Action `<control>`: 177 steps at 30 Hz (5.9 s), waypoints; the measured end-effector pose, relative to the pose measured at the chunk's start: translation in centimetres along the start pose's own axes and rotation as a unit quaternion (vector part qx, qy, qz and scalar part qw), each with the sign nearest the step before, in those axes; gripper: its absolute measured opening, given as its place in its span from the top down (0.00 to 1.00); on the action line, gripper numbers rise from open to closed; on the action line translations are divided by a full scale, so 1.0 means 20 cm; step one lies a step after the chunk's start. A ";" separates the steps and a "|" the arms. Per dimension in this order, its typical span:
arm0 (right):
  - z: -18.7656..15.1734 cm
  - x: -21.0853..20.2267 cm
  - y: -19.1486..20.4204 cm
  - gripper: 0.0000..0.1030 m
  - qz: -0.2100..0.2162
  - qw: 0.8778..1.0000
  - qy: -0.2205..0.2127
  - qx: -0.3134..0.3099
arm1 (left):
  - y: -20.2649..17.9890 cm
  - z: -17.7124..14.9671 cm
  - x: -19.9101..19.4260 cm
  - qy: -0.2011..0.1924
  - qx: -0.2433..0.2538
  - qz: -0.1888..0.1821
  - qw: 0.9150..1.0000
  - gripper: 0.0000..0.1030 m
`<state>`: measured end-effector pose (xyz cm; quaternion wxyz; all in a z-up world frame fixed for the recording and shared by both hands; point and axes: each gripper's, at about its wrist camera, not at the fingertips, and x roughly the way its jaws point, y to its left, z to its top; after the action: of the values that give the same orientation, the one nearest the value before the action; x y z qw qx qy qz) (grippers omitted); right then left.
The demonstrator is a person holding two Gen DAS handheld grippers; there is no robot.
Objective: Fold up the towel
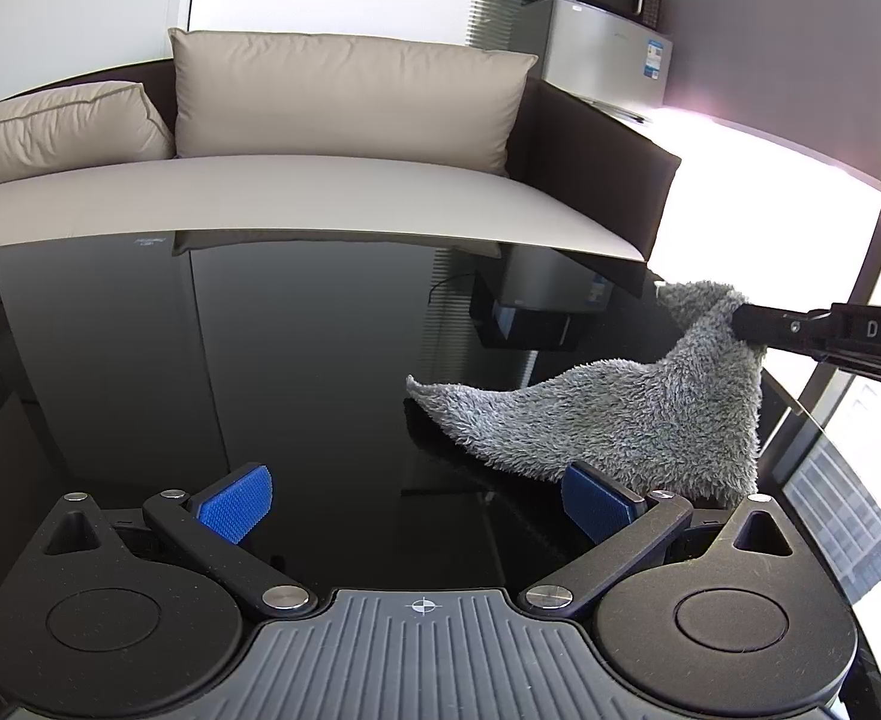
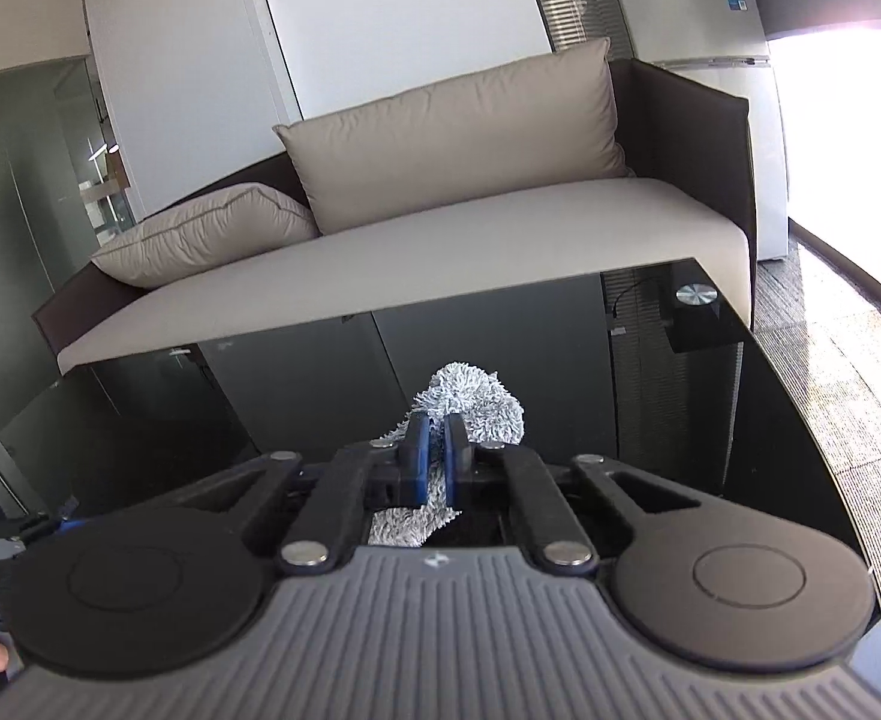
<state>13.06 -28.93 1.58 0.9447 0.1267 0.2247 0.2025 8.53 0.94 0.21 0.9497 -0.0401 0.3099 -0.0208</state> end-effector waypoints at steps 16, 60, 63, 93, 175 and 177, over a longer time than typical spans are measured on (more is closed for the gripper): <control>0.14 -0.23 0.05 0.96 0.068 0.993 -0.093 -0.009 | 0.02 -0.01 -0.01 -0.003 -0.002 0.005 1.000 0.01; 0.16 -0.13 0.07 0.96 -0.031 0.999 0.018 -0.038 | 0.08 0.00 -0.05 -0.004 -0.014 0.015 1.000 0.01; 0.11 -0.05 0.03 0.95 -0.060 0.997 0.034 -0.033 | 0.08 0.00 -0.05 -0.003 -0.013 0.016 1.000 0.01; -0.15 0.08 0.33 0.63 -0.003 0.976 0.131 -0.176 | 0.09 0.01 -0.03 0.004 -0.014 0.012 1.000 0.01; -0.07 -0.06 0.35 0.62 0.221 0.958 0.153 -0.097 | 0.18 0.02 -0.09 0.001 -0.046 0.036 0.998 0.01; -0.08 -0.05 0.36 0.62 0.221 0.958 0.156 -0.100 | 0.18 0.02 -0.09 0.001 -0.047 0.035 0.998 0.01</control>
<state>9.25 -22.82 2.97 0.8376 0.0444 0.3140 0.4449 7.37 4.63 1.28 0.9466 -0.0733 0.3128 0.0273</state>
